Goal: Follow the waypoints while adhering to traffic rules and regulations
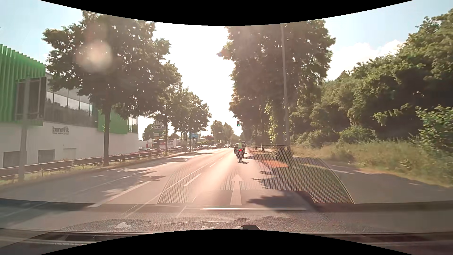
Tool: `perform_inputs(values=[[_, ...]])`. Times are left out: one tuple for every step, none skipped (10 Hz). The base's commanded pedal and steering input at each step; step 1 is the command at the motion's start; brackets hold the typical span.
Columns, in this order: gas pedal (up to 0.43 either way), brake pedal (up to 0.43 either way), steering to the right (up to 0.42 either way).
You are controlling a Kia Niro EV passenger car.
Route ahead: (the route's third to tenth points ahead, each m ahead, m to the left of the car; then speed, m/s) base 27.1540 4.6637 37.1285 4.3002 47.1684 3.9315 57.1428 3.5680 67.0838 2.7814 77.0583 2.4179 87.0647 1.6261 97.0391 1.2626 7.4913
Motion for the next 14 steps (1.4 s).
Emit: perform_inputs(values=[[0.15,0.0,0.005],[0.15,0.0,0.006],[0.15,0.0,0.006],[0.15,0.0,0.008],[0.15,0.0,0.01],[0.15,0.0,0.011],[0.15,0.0,0.011],[0.15,0.0,0.011],[0.15,0.0,0.01],[0.15,0.0,0.01],[0.157,0.0,0.01],[0.157,0.0,0.009],[0.157,0.0,0.008],[0.169,0.0,0.008]])
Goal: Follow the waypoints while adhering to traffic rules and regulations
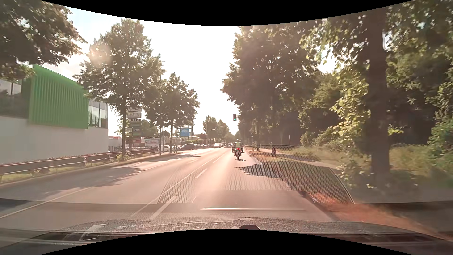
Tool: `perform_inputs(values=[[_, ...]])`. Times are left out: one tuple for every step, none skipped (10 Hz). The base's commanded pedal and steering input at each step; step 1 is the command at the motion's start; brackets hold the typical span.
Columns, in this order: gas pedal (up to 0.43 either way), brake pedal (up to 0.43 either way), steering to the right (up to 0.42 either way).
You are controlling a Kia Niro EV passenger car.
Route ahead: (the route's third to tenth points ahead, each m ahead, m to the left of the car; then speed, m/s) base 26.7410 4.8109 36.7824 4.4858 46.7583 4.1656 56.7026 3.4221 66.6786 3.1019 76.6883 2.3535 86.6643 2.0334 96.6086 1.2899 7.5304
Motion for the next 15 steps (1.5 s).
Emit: perform_inputs(values=[[0.169,0.0,0.008],[0.177,0.0,0.008],[0.177,0.0,0.008],[0.177,0.0,0.007],[0.177,0.0,0.008],[0.177,0.0,0.007],[0.189,0.0,0.007],[0.189,0.0,0.007],[0.189,0.0,0.007],[0.189,0.0,0.007],[0.189,0.0,0.006],[0.189,0.0,0.006],[0.177,0.0,0.006],[0.177,0.0,0.006],[0.177,0.0,0.006]])
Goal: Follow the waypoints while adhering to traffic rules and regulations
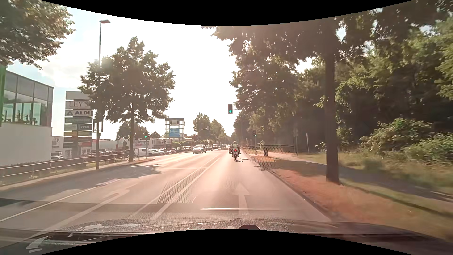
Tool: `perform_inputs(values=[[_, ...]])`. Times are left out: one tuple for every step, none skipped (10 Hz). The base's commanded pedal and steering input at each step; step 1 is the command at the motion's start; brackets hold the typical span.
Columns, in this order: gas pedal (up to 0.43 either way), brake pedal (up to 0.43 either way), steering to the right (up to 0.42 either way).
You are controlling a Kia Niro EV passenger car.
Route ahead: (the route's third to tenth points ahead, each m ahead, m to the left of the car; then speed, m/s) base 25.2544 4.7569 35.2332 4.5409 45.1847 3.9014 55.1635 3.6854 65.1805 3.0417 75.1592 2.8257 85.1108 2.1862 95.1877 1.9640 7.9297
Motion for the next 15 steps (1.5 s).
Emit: perform_inputs(values=[[0.177,0.0,0.006],[0.177,0.0,0.006],[0.177,0.0,0.006],[0.177,0.0,0.006],[0.177,0.0,0.006],[0.189,0.0,0.006],[0.189,0.0,0.006],[0.189,0.0,0.006],[0.197,0.0,0.005],[0.197,0.0,-0.003],[0.197,0.0,-0.009],[0.197,0.0,-0.009],[0.197,0.0,-0.005],[0.189,0.0,-0.003],[0.177,0.0,-0.003]])
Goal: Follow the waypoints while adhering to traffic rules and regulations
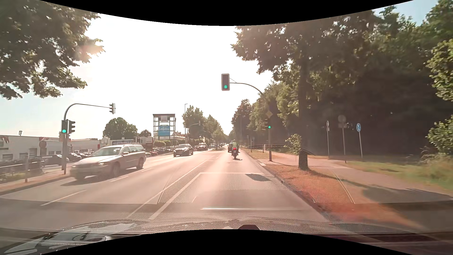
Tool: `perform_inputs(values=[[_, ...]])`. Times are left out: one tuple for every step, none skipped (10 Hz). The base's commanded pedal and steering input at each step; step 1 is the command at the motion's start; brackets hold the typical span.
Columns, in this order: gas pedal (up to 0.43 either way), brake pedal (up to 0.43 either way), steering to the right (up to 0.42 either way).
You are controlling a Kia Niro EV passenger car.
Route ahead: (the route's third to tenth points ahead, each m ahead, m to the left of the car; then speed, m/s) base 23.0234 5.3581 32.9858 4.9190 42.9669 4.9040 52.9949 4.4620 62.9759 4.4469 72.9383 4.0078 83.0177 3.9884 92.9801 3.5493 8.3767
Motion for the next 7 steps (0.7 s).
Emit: perform_inputs(values=[[0.169,0.0,-0.001],[0.169,0.0,-0.002],[0.169,0.0,-0.002],[0.169,0.0,-0.002],[0.169,0.0,-0.001],[0.169,0.0,-0.002],[0.169,0.0,-0.001]])
